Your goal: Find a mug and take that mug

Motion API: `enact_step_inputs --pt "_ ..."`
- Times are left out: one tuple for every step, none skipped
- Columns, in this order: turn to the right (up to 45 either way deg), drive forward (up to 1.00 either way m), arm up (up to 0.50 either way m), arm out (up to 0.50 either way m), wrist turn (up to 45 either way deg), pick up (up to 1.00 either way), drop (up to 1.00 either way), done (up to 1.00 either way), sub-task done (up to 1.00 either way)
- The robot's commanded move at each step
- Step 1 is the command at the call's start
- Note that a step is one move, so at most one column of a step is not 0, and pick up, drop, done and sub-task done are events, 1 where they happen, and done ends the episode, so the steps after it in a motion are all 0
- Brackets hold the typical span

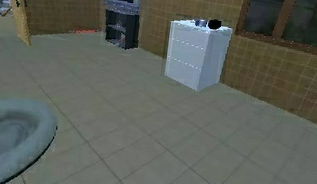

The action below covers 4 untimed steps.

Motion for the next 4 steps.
enact_step_inputs --pt "0.0 0.30 0.00 0.00 0.0 0.00 0.00 0.00 0.00" --pt "-9.0 0.00 0.00 0.00 0.0 0.00 0.00 0.00 0.00" --pt "0.0 1.00 0.00 0.00 0.0 0.00 0.00 0.00 0.00" --pt "0.0 0.50 0.00 0.00 0.0 0.00 0.00 0.00 0.00"
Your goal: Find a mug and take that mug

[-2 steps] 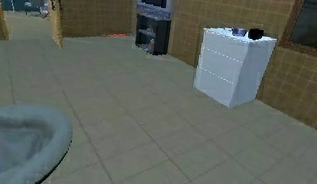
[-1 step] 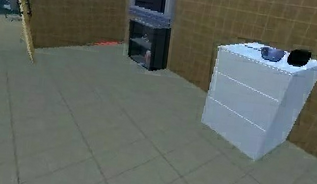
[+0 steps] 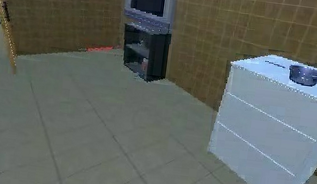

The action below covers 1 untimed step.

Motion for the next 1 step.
enact_step_inputs --pt "-36.0 0.00 0.00 0.00 0.0 0.00 0.00 0.00 0.00"
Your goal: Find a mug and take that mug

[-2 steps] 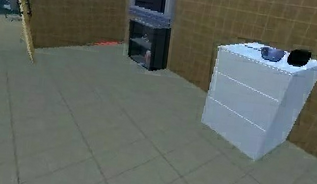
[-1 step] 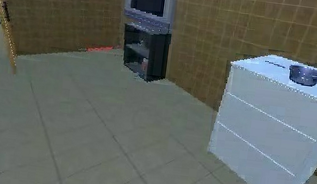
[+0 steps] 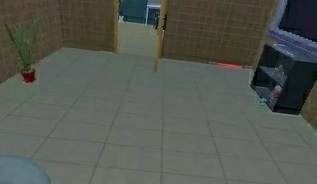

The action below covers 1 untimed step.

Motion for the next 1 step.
enact_step_inputs --pt "0.0 1.00 0.00 0.00 0.0 0.00 0.00 0.00 0.00"
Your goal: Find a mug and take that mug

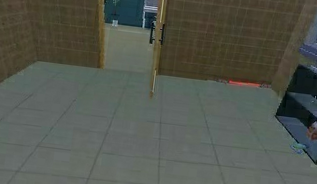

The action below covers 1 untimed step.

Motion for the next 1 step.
enact_step_inputs --pt "-9.0 0.00 0.00 0.00 0.0 0.00 0.00 0.00 0.00"
